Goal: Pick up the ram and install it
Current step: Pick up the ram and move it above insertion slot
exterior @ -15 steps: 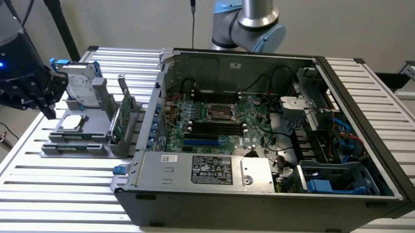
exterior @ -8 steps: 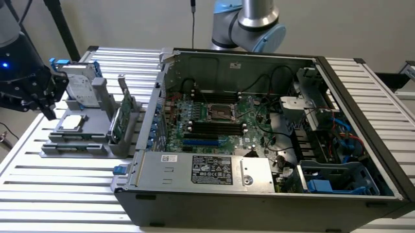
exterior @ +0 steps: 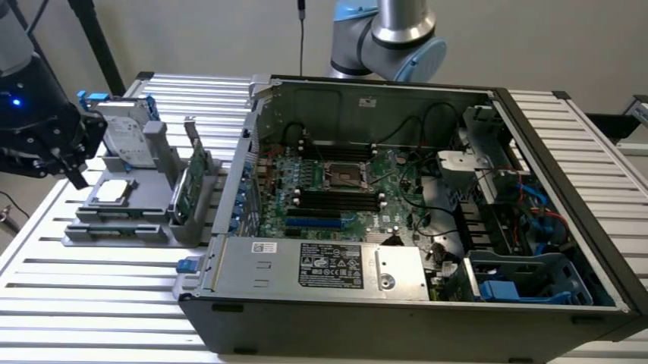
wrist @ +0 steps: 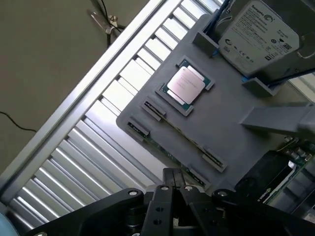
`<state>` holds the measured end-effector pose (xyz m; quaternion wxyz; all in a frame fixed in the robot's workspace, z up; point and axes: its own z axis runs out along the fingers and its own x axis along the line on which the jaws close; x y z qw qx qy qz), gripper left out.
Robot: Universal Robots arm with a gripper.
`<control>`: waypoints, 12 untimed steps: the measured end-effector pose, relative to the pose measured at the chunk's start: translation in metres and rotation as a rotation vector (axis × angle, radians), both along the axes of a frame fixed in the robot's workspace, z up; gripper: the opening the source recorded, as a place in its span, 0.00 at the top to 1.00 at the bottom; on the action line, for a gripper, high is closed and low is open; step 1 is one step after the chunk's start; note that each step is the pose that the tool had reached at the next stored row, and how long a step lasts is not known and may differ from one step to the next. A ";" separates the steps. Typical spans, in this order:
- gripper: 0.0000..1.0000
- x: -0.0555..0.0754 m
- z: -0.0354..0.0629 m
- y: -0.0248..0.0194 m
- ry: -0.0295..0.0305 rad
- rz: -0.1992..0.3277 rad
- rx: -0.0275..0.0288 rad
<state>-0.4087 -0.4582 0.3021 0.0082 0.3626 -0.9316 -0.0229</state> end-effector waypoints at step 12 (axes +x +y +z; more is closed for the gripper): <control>0.89 0.000 -0.0041 0.0000 0.0000 0.219 0.0000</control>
